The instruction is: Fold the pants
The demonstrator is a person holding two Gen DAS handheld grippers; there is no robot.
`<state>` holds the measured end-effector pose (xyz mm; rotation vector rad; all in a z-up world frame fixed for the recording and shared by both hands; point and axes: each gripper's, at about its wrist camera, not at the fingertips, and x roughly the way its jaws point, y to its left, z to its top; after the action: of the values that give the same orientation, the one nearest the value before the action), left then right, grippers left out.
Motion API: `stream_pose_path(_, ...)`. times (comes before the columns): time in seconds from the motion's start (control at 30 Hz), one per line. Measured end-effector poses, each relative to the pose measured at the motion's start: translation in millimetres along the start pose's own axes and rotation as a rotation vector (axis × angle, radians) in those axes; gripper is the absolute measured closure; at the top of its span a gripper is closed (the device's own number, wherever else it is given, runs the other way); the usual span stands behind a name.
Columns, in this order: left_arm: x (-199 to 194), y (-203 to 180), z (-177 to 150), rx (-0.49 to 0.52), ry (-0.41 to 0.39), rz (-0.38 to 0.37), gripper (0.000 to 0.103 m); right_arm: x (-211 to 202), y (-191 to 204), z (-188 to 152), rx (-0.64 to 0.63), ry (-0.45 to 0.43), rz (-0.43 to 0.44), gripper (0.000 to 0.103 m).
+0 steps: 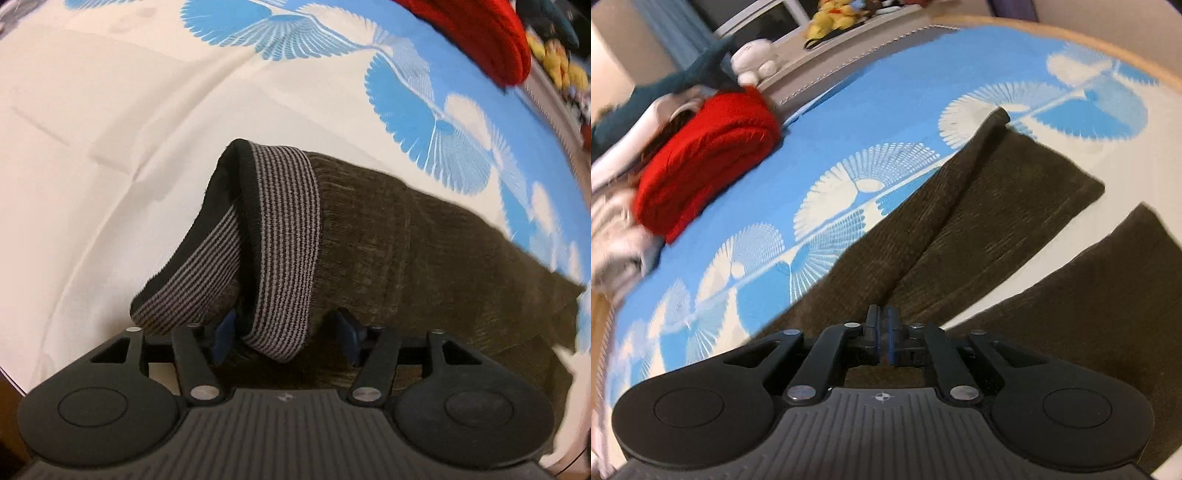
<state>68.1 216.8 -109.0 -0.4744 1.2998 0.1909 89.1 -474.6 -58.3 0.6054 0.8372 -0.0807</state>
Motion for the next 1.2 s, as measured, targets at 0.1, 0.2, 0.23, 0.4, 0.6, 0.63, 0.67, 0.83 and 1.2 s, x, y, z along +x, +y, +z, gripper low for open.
stream_pose_path(0.1,-3.2,-10.1,1.0,0.116,-0.032,0.044,0.071,14.7,-1.9,1.9,-0.019,-0.031,-0.013,0.094)
stream_pose_path(0.2,-16.0,-24.3,0.9,0.225,-0.131,0.099,0.08,39.0,-11.0,7.1,0.056,0.005,0.017,0.094)
stream_pose_path(0.23,-23.6,-24.8,0.9,0.219,-0.175,0.104,0.081,48.4,-14.3,10.7,0.091,0.01,0.022,0.094)
stream_pose_path(0.4,-36.9,-15.7,9.2,0.167,-0.257,0.148,0.082,94.5,-23.6,20.9,0.207,0.04,0.045,0.093)
stream_pose_path(0.6,-30.2,-21.5,12.2,0.192,-0.237,0.163,0.082,135.1,-27.3,19.4,0.236,0.11,-0.018,0.085)
stream_pose_path(0.63,-29.5,-19.9,12.6,0.189,-0.233,0.16,0.082,138.9,-28.6,18.6,0.25,0.117,-0.025,0.083)
stream_pose_path(0.67,-27.9,-19.6,13.4,0.187,-0.228,0.159,0.082,141.7,-29.9,18.6,0.259,0.115,-0.021,0.083)
stream_pose_path(0.83,-28.6,-21.0,11.7,0.198,-0.223,0.16,0.082,145.5,-26.2,17.9,0.238,0.102,-0.03,0.083)
stream_pose_path(1.2,-46.5,-22.1,8.4,0.183,-0.26,0.152,0.084,75.5,-9.1,31.0,0.19,-0.024,0.03,0.101)
